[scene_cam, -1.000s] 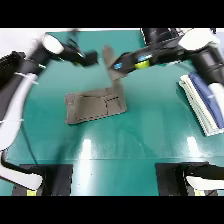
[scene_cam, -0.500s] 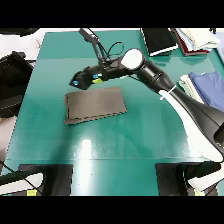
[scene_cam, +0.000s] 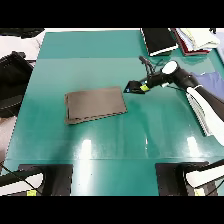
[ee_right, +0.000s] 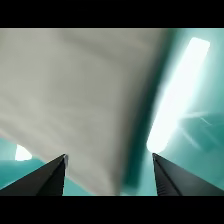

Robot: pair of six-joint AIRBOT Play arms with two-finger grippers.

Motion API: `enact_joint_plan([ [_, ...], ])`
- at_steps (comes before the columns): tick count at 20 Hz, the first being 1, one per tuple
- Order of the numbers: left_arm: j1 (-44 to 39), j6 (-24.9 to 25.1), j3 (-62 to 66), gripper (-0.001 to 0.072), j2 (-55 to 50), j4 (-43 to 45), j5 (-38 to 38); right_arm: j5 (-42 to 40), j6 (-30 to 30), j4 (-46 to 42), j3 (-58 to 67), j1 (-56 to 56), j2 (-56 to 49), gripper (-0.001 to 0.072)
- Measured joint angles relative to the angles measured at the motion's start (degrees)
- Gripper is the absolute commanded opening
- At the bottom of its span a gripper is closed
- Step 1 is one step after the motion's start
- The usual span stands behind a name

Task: Fold the shirts.

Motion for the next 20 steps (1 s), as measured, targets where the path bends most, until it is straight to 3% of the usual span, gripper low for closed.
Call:
enact_joint_plan([
  [5, -2.32, 1.03, 0.00, 0.0024, -0.02, 0.09, 0.17, 0.46, 0.70, 7.52, 0.26, 1.03, -7.82, 0.0551],
  [8, -2.75, 1.88, 0.00, 0.0024, 0.00, 0.11, 0.00, 0.31, 0.85, 10.67, 4.76, 4.57, -12.94, 0.0319],
  [10, -2.84, 2.10, 0.00, 0.0023, 0.00, 0.17, -0.09, -0.11, 0.90, 12.00, 8.26, 6.99, -16.00, 0.0072],
  [11, -2.91, 2.16, 0.00, 0.0023, 0.00, 0.09, -0.22, -0.09, 0.90, 12.46, 9.99, 8.04, -17.14, 0.0019],
  [15, -2.93, 2.32, 0.00, 0.0023, 0.00, -0.44, 0.02, -0.52, 0.42, 13.33, 16.68, 9.53, -19.45, 0.0018],
  [20, -2.97, 2.38, 0.00, 0.0022, 0.00, -2.36, -0.28, 0.33, 0.70, 9.75, 21.55, 2.62, -15.21, 0.0018],
])
